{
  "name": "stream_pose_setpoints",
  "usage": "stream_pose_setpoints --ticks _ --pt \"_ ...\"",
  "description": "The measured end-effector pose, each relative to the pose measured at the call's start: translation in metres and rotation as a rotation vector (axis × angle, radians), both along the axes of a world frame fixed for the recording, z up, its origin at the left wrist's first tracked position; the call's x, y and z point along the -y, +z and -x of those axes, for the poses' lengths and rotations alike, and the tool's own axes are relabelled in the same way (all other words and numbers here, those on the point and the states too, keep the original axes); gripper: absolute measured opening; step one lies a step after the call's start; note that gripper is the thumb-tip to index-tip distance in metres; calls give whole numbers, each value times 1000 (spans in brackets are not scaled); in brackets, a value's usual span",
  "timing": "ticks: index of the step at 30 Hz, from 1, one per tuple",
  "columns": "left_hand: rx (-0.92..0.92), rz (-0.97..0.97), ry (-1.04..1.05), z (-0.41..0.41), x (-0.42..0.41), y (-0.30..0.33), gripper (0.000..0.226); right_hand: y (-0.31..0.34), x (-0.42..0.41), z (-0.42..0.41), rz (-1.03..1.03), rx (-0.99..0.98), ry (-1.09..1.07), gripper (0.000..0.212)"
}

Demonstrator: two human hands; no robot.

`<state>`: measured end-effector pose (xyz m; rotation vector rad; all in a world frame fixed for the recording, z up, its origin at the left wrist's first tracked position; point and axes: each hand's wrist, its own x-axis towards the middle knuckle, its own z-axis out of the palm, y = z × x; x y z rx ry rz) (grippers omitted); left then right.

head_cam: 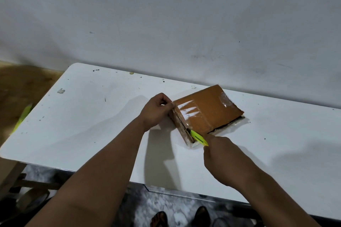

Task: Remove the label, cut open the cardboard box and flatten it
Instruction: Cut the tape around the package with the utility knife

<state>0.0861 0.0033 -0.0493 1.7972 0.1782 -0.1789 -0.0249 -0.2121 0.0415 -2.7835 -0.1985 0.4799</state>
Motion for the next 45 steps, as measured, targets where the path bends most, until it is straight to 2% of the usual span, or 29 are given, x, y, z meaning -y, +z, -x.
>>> stream_pose_setpoints --ticks 4,6,9,12,16,20,24,28,31,36,45 --pt "22 -12 -16 1 1 -2 17 7 9 7 -12 -10 19 32" --pt "41 -28 4 1 0 -3 16 10 15 11 -112 -29 5 33" --pt "68 -108 29 1 3 -1 16 9 33 9 -325 -41 -162 26" --pt "192 -359 14 0 8 3 21 -4 52 -3 -430 22 -384 9" --pt "323 -621 -81 -6 18 9 35 -25 67 -22 -470 92 -535 4" --pt "342 -905 -308 0 40 17 74 -35 71 -32 -585 131 -622 27" --pt "396 -965 -501 18 79 31 72 -40 74 -38 -693 114 -733 31" --pt "471 -1039 -646 19 102 25 52 -42 80 -40 -707 112 -756 40" --pt "497 -1021 -711 15 101 25 53 -45 86 -42 -705 104 -730 38" --pt "484 -1049 -711 10 88 30 53 -54 86 -39 -762 55 -674 25" --pt "606 -1038 -626 20 97 16 44 -72 73 -31 -934 7 -669 26"
